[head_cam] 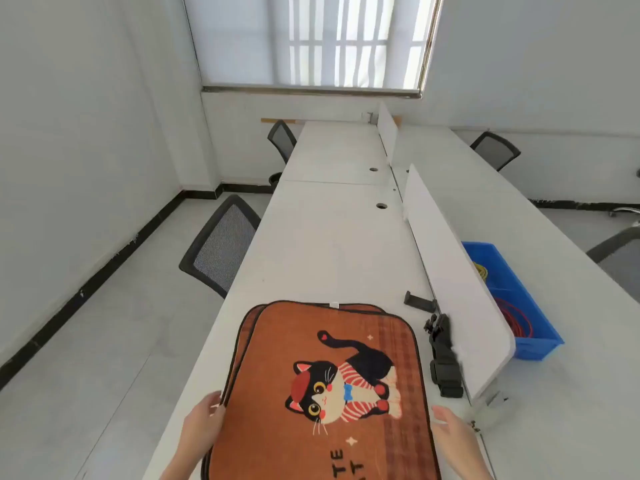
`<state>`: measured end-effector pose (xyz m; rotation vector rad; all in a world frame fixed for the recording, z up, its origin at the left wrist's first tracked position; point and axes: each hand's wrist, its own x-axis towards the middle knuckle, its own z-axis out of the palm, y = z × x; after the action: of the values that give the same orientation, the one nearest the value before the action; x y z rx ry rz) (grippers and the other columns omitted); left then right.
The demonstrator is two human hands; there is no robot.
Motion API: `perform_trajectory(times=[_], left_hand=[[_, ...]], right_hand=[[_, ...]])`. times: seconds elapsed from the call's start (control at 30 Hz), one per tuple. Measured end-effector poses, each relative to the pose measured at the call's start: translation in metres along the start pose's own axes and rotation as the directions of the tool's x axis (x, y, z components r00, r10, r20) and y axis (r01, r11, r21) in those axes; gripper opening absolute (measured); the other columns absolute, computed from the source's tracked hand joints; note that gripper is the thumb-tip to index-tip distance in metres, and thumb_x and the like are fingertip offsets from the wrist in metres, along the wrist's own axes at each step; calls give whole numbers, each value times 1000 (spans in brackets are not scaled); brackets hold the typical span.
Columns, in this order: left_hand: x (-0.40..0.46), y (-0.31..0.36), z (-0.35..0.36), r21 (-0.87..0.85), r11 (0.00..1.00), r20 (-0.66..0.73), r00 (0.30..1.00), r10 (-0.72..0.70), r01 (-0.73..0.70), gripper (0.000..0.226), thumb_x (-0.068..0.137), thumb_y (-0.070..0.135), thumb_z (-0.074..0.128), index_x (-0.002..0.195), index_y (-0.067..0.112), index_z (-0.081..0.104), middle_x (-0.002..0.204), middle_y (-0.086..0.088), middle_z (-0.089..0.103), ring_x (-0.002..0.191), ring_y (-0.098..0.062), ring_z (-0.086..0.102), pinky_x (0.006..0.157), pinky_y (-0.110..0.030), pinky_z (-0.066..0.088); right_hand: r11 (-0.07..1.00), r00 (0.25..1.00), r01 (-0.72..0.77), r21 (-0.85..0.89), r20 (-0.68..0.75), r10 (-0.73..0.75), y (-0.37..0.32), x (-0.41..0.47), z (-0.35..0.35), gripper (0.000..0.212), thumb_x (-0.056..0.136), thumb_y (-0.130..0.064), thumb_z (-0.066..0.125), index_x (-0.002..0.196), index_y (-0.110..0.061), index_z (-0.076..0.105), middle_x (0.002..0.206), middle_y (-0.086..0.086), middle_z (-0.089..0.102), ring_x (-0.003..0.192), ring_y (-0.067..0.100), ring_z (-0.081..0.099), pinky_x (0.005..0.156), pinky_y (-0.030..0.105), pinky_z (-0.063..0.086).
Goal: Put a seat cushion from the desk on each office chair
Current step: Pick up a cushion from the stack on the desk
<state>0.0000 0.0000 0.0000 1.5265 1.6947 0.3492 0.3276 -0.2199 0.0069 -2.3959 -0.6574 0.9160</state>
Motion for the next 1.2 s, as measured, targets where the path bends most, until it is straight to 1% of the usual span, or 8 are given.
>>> perform_trajectory(times=[0.23, 0.43, 0.53, 0.63, 0.73, 0.87, 0.97, 1.2], left_hand=[[9, 6, 32, 283, 954, 15, 994, -109, 100, 45, 85, 24, 51, 121, -2, 50, 122, -24, 55, 114, -40, 50, 96, -47, 43], [-3, 28, 28, 105, 994, -139, 990, -26, 41, 47, 86, 23, 56, 126, 2, 43, 122, -22, 55, 112, -40, 53, 88, -47, 45], [-2, 35, 31, 184, 981, -123, 989, 87, -64, 35, 92, 29, 49, 117, 4, 51, 110, -19, 61, 103, -38, 58, 83, -42, 50], [-4, 43, 30, 213, 971, -108, 985, 133, -107, 32, 95, 27, 42, 114, 7, 58, 107, -17, 62, 100, -36, 59, 83, -42, 50], [-11, 45, 20, 185, 972, -138, 976, 170, -144, 29, 96, 27, 40, 111, 10, 59, 99, -14, 67, 92, -35, 61, 72, -36, 46], [-29, 36, -20, 170, 958, -240, 934, 266, -229, 21, 95, 24, 41, 92, 11, 58, 71, -9, 61, 73, -36, 58, 60, -34, 42], [-40, 14, -68, 187, 959, -346, 899, 268, -214, 21, 96, 22, 42, 84, 10, 55, 59, -10, 53, 59, -34, 50, 49, -32, 32], [-48, -70, -192, 179, 968, -537, 807, 246, -176, 24, 96, 24, 42, 102, 10, 61, 73, -15, 67, 68, -39, 60, 63, -43, 51]], right_hand=[[981, 990, -104, -166, -110, 86, -4, 12, 47, 41, 90, -31, 50, 123, -7, 46, 126, 13, 54, 115, 29, 50, 98, 40, 46], [973, 949, -29, -230, -313, -45, -16, 5, 46, 42, 84, -25, 62, 118, -5, 49, 123, 12, 53, 115, 28, 47, 89, 37, 47], [999, 976, 46, -14, -213, -48, -28, 5, 37, 27, 88, -18, 57, 107, -2, 48, 108, 16, 60, 89, 23, 55, 72, 33, 49], [995, 993, 79, -55, -86, -83, -53, -1, 32, 24, 94, -15, 46, 115, -4, 40, 108, 18, 62, 77, 20, 56, 62, 27, 46], [954, 977, 197, -225, -35, -210, -85, -9, 29, 48, 96, -15, 40, 141, -9, 25, 116, 18, 61, 94, 30, 62, 76, 32, 49], [912, 937, 345, -224, 29, -347, -144, -27, 39, 52, 96, -16, 40, 144, -24, 24, 127, 18, 57, 114, 36, 56, 106, 47, 38], [838, 876, 481, -256, 94, -474, -195, -51, 65, 51, 96, -14, 40, 144, -24, 27, 125, 9, 61, 112, 30, 59, 101, 40, 42], [712, 744, 668, -216, 183, -643, -294, -115, 182, 50, 96, -13, 40, 144, -24, 29, 125, 13, 61, 111, 34, 59, 97, 39, 45]])
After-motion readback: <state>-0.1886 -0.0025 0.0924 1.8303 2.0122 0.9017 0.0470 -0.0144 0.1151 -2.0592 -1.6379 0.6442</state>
